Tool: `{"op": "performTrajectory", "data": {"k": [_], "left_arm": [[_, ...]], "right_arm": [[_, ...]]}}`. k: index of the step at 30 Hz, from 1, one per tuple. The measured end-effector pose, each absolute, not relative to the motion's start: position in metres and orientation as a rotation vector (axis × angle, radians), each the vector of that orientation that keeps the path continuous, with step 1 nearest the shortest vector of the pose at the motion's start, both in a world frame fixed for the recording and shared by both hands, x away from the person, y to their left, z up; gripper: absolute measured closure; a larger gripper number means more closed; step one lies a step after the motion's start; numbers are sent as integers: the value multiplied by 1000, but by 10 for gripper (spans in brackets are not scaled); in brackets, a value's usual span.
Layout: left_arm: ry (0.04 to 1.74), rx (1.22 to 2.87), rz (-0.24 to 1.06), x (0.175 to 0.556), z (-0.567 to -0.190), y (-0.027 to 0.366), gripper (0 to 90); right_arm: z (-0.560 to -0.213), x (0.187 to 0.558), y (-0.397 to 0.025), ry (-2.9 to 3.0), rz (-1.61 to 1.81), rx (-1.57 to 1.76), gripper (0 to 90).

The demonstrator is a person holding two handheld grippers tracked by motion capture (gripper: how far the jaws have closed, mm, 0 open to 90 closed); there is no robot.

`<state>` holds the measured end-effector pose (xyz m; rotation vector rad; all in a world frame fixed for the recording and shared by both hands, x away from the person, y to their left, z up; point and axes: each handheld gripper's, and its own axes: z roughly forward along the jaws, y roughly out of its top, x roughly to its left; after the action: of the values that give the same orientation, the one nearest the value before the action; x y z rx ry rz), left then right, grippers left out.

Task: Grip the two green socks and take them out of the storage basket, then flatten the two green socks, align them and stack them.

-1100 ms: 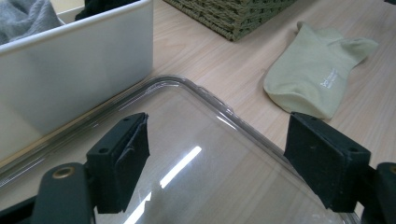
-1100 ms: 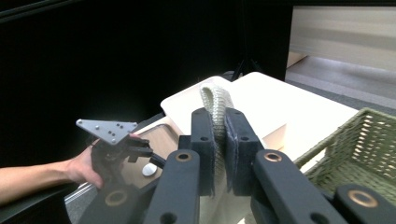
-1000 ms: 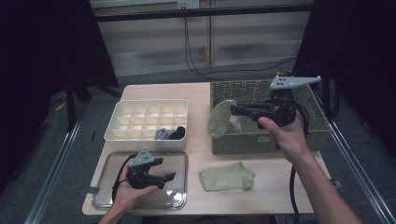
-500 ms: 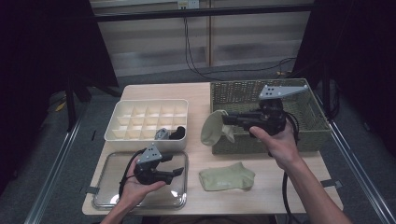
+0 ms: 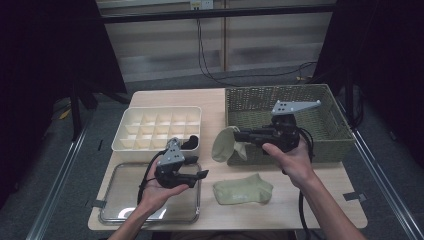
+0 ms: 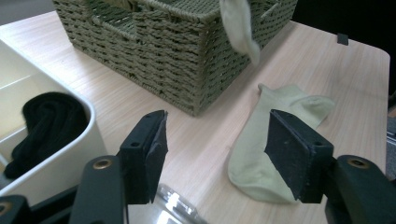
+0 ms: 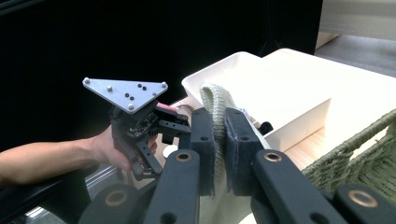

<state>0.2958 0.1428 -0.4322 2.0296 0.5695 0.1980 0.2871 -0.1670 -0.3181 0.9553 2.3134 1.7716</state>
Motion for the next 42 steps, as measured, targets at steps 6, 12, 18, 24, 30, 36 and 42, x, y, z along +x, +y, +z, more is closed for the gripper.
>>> {"op": "performTrajectory", "data": {"k": [6,12,18,24,30,36,42], "left_arm": [[547,2012,203,296,-431,134,410],[523,1999,188,295,-434,129,500],[511,2016,162,297,-439,129,575],[512,2042,141,299,-444,126,615],[492,2069,101,300,-451,117,684],[475,2079,54,298,-450,121,867],[450,2105,12,294,-452,123,883]], "right_arm": [[-327,285,-165,2330,1769,971,842],[-339,280,-163,2347,1768,986,842],[-354,279,-163,2370,1783,1013,842],[-365,277,-165,2363,1810,1040,842],[-370,271,-164,2381,1818,1018,842],[-379,269,-175,2371,1806,1069,842],[-391,268,-191,2339,1789,1145,841]]}}
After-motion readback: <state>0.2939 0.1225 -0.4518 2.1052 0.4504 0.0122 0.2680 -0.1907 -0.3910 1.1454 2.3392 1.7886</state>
